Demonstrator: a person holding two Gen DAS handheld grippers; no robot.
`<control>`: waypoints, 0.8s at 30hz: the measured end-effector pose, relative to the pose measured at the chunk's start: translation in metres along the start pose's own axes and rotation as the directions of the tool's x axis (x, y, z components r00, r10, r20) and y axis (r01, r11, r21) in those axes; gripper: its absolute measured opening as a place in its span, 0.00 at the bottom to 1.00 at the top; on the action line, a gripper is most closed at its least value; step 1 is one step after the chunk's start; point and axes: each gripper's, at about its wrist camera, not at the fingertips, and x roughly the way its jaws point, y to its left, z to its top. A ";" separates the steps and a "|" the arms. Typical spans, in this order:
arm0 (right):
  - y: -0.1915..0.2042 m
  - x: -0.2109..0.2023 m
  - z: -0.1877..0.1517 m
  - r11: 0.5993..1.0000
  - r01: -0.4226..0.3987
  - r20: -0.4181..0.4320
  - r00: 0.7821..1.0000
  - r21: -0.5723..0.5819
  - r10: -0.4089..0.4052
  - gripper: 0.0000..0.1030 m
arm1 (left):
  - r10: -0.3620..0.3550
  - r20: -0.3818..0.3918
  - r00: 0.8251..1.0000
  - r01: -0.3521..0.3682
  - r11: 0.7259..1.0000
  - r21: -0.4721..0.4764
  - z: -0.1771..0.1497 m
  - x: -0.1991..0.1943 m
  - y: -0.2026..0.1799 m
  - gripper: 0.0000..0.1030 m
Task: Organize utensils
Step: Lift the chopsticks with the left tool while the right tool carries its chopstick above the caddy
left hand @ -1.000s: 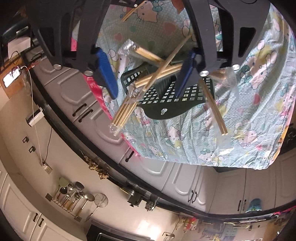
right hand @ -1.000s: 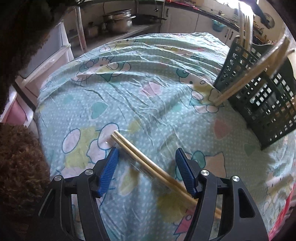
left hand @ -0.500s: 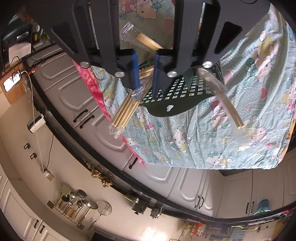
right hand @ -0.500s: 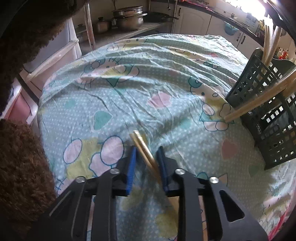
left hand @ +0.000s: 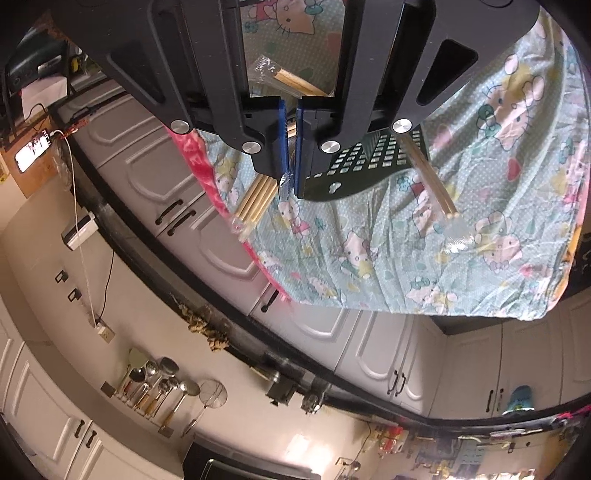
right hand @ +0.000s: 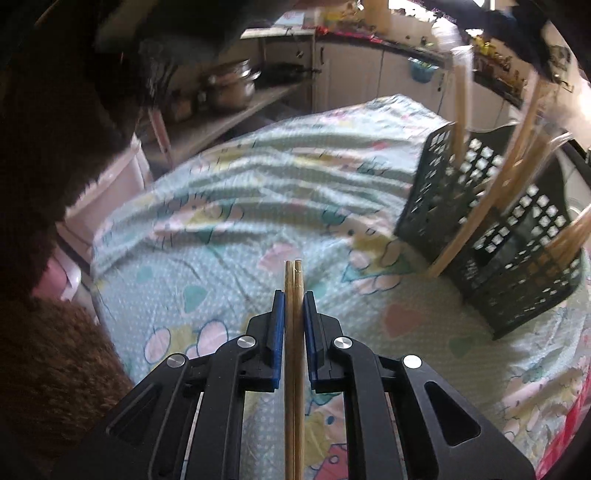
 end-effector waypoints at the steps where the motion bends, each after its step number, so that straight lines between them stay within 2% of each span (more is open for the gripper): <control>1: -0.002 -0.006 0.002 1.000 0.005 0.013 1.000 0.006 -0.005 0.10 | -0.001 0.005 1.000 0.001 1.000 0.003 0.001 -0.003 -0.001 0.01; 8: -0.017 -0.048 0.017 0.998 0.031 0.117 0.992 0.054 -0.037 0.09 | -0.014 0.052 0.999 0.013 1.000 0.019 0.006 -0.025 -0.008 0.01; 12: -0.025 -0.074 0.025 0.996 0.044 0.180 0.982 0.084 -0.059 0.05 | -0.018 0.091 0.996 0.016 1.000 0.024 0.010 -0.041 -0.012 0.01; 18: -0.035 -0.106 0.033 0.990 0.057 0.260 0.961 0.130 -0.089 0.05 | -0.018 0.150 0.989 0.013 0.999 0.032 0.015 -0.068 -0.014 0.01; 22: -0.041 -0.131 0.039 0.984 0.071 0.330 0.936 0.161 -0.122 0.05 | -0.019 0.194 0.981 0.012 0.999 0.034 0.019 -0.088 -0.015 0.01; 24: -0.047 -0.148 0.044 0.980 0.088 0.374 0.915 0.179 -0.150 0.05 | -0.020 0.215 0.976 0.013 0.999 0.036 0.022 -0.097 -0.016 0.01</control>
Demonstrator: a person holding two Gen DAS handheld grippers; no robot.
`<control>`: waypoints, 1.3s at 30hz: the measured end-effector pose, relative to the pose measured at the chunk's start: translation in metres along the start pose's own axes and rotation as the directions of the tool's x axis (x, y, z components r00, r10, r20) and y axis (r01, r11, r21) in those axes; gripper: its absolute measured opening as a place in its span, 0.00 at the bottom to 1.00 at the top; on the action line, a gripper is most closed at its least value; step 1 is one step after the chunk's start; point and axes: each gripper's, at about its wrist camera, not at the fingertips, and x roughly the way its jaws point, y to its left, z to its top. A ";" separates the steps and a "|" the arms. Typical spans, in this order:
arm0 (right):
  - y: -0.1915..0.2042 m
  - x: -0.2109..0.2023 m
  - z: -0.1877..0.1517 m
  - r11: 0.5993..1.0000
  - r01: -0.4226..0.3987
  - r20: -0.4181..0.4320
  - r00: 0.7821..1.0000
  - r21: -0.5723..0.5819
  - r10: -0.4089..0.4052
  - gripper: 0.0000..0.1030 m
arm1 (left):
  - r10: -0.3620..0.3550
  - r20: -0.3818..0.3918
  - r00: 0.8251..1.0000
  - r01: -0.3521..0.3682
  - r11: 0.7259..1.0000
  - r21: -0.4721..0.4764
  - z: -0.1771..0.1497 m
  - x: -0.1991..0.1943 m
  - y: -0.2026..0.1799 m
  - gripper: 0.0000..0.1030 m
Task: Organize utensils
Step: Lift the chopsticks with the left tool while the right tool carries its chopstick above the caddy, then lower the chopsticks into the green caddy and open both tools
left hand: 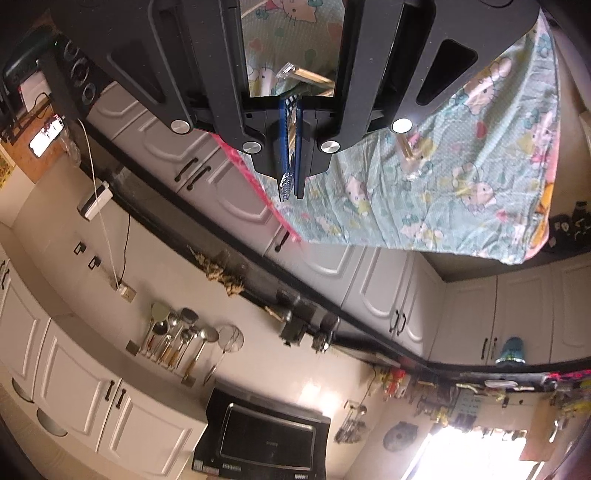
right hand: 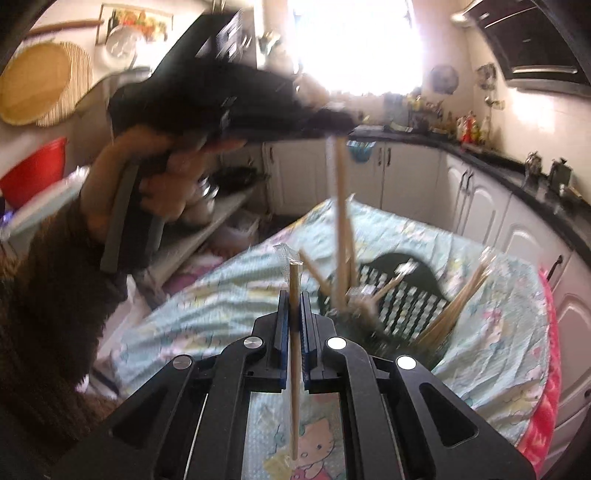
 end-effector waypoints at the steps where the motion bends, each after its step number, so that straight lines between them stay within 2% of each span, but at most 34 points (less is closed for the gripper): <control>1: -0.002 -0.005 0.005 1.000 0.010 0.021 1.000 0.005 -0.010 0.05 | 0.000 0.012 1.000 0.000 1.000 0.002 0.003 -0.004 -0.001 0.01; 5: -0.016 -0.031 0.028 0.997 0.061 0.140 0.988 0.040 -0.066 0.05 | 0.000 0.060 0.998 0.000 1.000 0.005 0.013 -0.019 -0.005 0.01; 11: -0.042 -0.066 0.065 0.983 0.146 0.303 0.937 0.107 -0.172 0.05 | 0.003 0.150 0.989 -0.003 1.000 0.005 0.032 -0.038 -0.013 0.01; 16: -0.070 -0.064 0.074 0.974 0.185 0.372 0.902 0.132 -0.221 0.05 | 0.026 0.194 0.981 -0.026 1.000 -0.004 0.041 -0.039 -0.012 0.01; 21: -0.080 -0.057 0.075 0.962 0.243 0.431 0.860 0.124 -0.273 0.05 | 0.054 0.208 0.977 -0.049 0.998 -0.031 0.038 -0.024 -0.006 0.01; 23: -0.084 -0.051 0.072 0.959 0.258 0.443 0.851 0.117 -0.282 0.05 | 0.063 0.204 0.977 -0.055 0.997 -0.048 0.034 -0.017 -0.001 0.01; 26: -0.090 -0.038 0.066 0.954 0.276 0.441 0.846 0.118 -0.299 0.05 | 0.083 0.196 0.977 -0.072 0.995 -0.062 0.023 -0.003 0.008 0.01; 32: -0.101 -0.011 0.045 0.946 0.295 0.398 0.858 0.137 -0.325 0.05 | 0.098 0.155 0.983 -0.085 0.993 -0.087 0.003 0.018 0.022 0.01; 39: -0.105 0.020 0.026 0.936 0.307 0.340 0.874 0.169 -0.348 0.05 | 0.105 0.116 0.988 -0.097 0.993 -0.074 -0.019 0.038 0.022 0.01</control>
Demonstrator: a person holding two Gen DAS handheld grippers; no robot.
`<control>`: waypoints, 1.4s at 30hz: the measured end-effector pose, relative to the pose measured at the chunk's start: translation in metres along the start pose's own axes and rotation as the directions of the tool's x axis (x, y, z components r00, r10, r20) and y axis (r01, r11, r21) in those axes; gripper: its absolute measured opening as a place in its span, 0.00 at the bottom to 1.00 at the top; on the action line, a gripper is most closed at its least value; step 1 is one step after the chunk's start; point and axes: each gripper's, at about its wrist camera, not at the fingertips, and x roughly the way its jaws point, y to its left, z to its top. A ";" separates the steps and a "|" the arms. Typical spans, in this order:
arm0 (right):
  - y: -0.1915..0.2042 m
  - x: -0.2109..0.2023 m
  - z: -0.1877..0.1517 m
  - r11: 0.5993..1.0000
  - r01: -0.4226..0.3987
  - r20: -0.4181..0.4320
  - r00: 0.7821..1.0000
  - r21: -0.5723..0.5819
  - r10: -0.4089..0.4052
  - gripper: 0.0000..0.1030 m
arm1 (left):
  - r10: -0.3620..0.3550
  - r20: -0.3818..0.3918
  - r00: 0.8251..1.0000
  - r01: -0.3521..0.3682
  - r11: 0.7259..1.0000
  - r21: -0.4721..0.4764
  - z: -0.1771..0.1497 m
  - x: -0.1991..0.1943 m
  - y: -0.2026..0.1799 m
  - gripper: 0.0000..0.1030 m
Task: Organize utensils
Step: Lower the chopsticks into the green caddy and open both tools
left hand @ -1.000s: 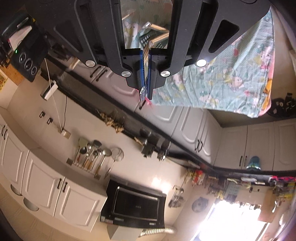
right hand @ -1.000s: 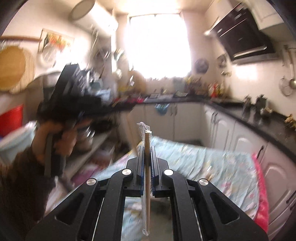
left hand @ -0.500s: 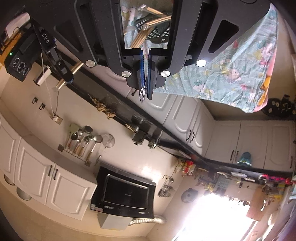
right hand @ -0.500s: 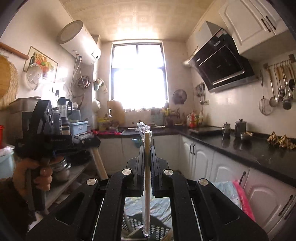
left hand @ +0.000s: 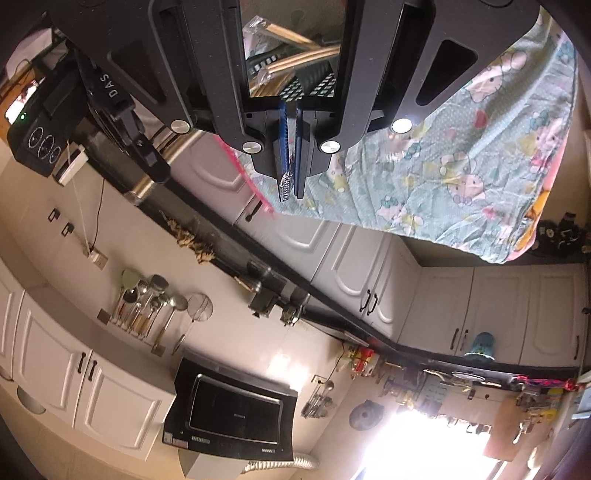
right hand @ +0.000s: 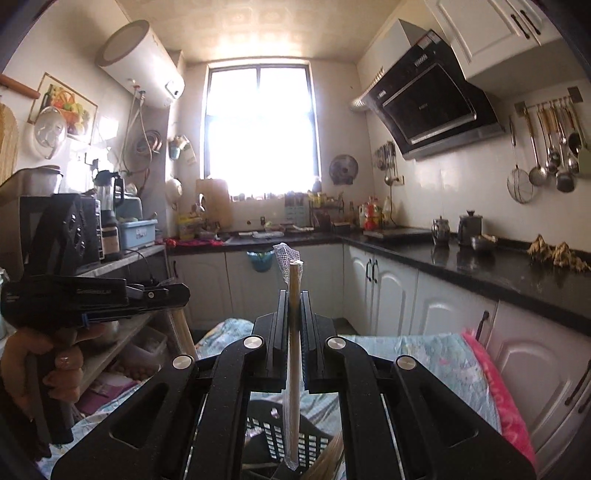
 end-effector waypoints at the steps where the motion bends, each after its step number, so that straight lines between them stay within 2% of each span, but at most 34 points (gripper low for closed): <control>1: 0.002 0.002 -0.003 1.000 0.004 -0.008 1.000 0.001 -0.004 0.05 | 0.001 -0.007 1.000 -0.001 1.000 0.003 -0.003 0.002 0.000 0.01; 8: 0.005 0.019 -0.024 0.998 0.047 -0.092 0.995 0.030 -0.044 0.06 | 0.022 -0.057 0.998 -0.021 1.000 0.016 -0.020 0.014 0.003 0.01; 9: 0.005 0.020 -0.026 0.998 0.052 -0.104 0.993 0.035 -0.048 0.07 | 0.026 -0.061 0.998 -0.025 1.000 0.019 -0.021 0.014 0.004 0.04; 10: 0.005 0.021 -0.028 0.998 0.056 -0.115 0.992 0.041 -0.051 0.08 | 0.030 -0.067 0.997 -0.029 0.999 0.021 -0.022 0.014 0.004 0.13; 11: 0.004 0.021 -0.029 0.997 0.061 -0.122 0.991 0.051 -0.055 0.14 | 0.029 -0.071 0.997 -0.027 0.999 0.020 -0.022 0.013 0.004 0.19; 12: 0.003 0.020 -0.029 0.996 0.063 -0.122 0.991 0.061 -0.055 0.19 | 0.029 -0.072 0.997 -0.028 0.999 0.022 -0.023 0.012 0.004 0.30; 13: 0.003 0.018 -0.029 0.995 0.065 -0.121 0.991 0.071 -0.056 0.30 | 0.032 -0.072 0.997 -0.030 0.999 0.026 -0.023 0.012 0.003 0.33; 14: 0.003 0.015 -0.029 0.995 0.063 -0.116 0.992 0.080 -0.054 0.36 | 0.039 -0.071 0.997 -0.036 0.999 0.035 -0.023 0.010 0.003 0.34; 16: 0.001 0.011 -0.028 0.994 0.062 -0.120 0.991 0.086 -0.052 0.37 | 0.046 -0.069 0.997 -0.043 0.998 0.041 -0.023 0.007 0.003 0.44; 19: -0.001 0.006 -0.025 0.993 0.066 -0.124 0.991 0.099 -0.053 0.46 | 0.053 -0.068 0.996 -0.050 0.998 0.040 -0.023 0.003 0.003 0.56; 21: -0.001 0.002 -0.024 0.993 0.065 -0.130 0.990 0.099 -0.052 0.48 | 0.063 -0.063 0.996 -0.060 0.997 0.047 -0.022 0.000 0.002 0.60; 25: -0.001 -0.005 -0.021 0.993 0.067 -0.134 0.990 0.101 -0.053 0.54 | 0.073 -0.052 0.996 -0.071 0.996 0.050 -0.020 -0.007 0.000 0.75; 30: 0.004 -0.015 -0.018 0.994 0.076 -0.140 0.988 0.082 -0.064 0.60 | 0.093 -0.029 0.995 -0.091 0.993 0.070 -0.017 -0.018 -0.005 0.88; 33: 0.010 -0.023 -0.016 0.995 0.074 -0.141 0.988 0.061 -0.065 0.64 | 0.102 -0.015 0.995 -0.101 0.992 0.081 -0.016 -0.026 -0.007 0.89; 38: 0.017 -0.036 -0.014 0.996 0.080 -0.132 0.988 0.048 -0.073 0.78 | 0.113 -0.006 0.994 -0.112 0.990 0.085 -0.019 -0.040 -0.011 0.89; 42: 0.023 -0.048 -0.016 0.996 0.089 -0.122 0.989 0.029 -0.085 0.85 | 0.123 -0.002 0.992 -0.122 0.989 0.081 -0.025 -0.051 -0.014 0.89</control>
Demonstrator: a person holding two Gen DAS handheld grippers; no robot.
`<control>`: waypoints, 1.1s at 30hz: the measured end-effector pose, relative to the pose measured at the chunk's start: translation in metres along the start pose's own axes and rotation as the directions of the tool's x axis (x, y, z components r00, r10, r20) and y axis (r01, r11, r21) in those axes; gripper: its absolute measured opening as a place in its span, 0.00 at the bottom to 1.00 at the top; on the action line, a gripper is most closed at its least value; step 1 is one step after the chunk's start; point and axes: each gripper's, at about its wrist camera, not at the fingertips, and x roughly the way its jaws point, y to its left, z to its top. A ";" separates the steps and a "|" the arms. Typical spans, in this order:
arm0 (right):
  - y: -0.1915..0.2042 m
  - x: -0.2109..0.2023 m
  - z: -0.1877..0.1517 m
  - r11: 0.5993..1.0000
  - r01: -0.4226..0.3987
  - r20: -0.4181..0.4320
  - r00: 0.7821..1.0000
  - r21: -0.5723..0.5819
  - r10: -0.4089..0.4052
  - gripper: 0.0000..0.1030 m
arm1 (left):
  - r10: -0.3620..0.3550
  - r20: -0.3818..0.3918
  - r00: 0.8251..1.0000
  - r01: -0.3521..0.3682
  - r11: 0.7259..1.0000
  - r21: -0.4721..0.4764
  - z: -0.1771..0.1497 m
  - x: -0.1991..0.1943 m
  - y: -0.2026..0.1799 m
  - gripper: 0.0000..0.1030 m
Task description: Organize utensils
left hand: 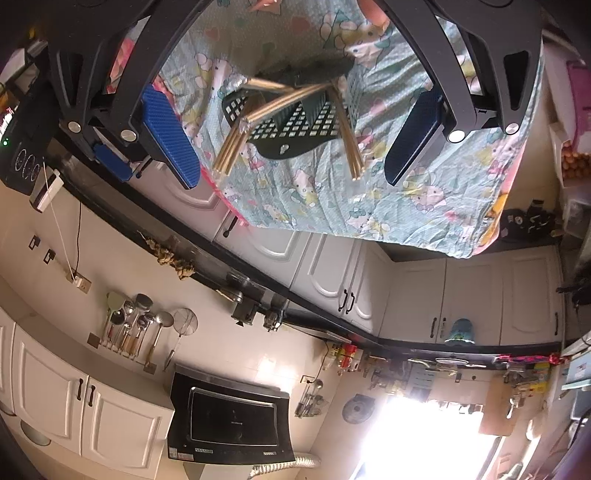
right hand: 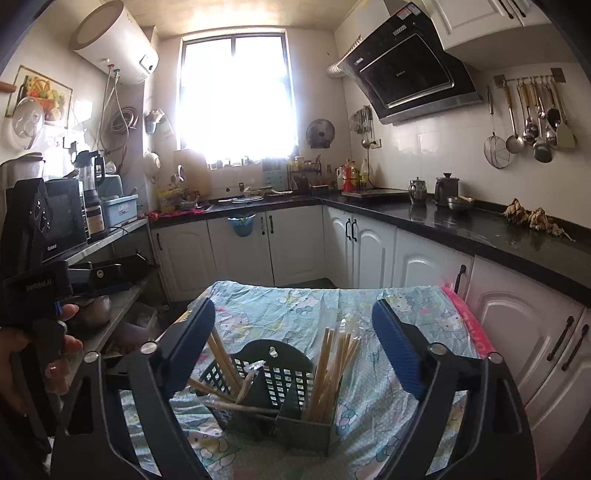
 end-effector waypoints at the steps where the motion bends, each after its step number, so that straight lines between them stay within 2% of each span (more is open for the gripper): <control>1: 0.001 -0.002 0.000 1.000 0.000 -0.001 1.000 -0.002 0.000 0.87 | 0.005 0.000 1.000 -0.005 1.000 0.002 -0.002 -0.002 -0.001 0.89; 7: 0.006 -0.016 -0.005 1.000 -0.001 -0.006 1.000 0.000 0.001 0.91 | 0.032 -0.006 0.999 -0.031 0.999 0.037 -0.016 -0.015 -0.006 0.89; 17: 0.013 -0.034 -0.025 1.000 0.004 -0.048 0.999 -0.012 -0.005 0.93 | 0.046 -0.025 0.999 -0.045 0.998 0.033 -0.044 -0.029 -0.006 0.89; 25: 0.020 -0.037 -0.058 1.000 0.009 -0.141 0.990 0.000 -0.009 0.93 | 0.071 -0.117 0.991 -0.067 0.997 0.037 -0.079 -0.021 -0.002 0.90; 33: 0.029 -0.034 -0.098 1.000 0.017 -0.232 0.973 0.001 -0.017 0.94 | 0.108 -0.209 0.972 -0.101 0.994 0.043 -0.122 -0.009 0.002 0.90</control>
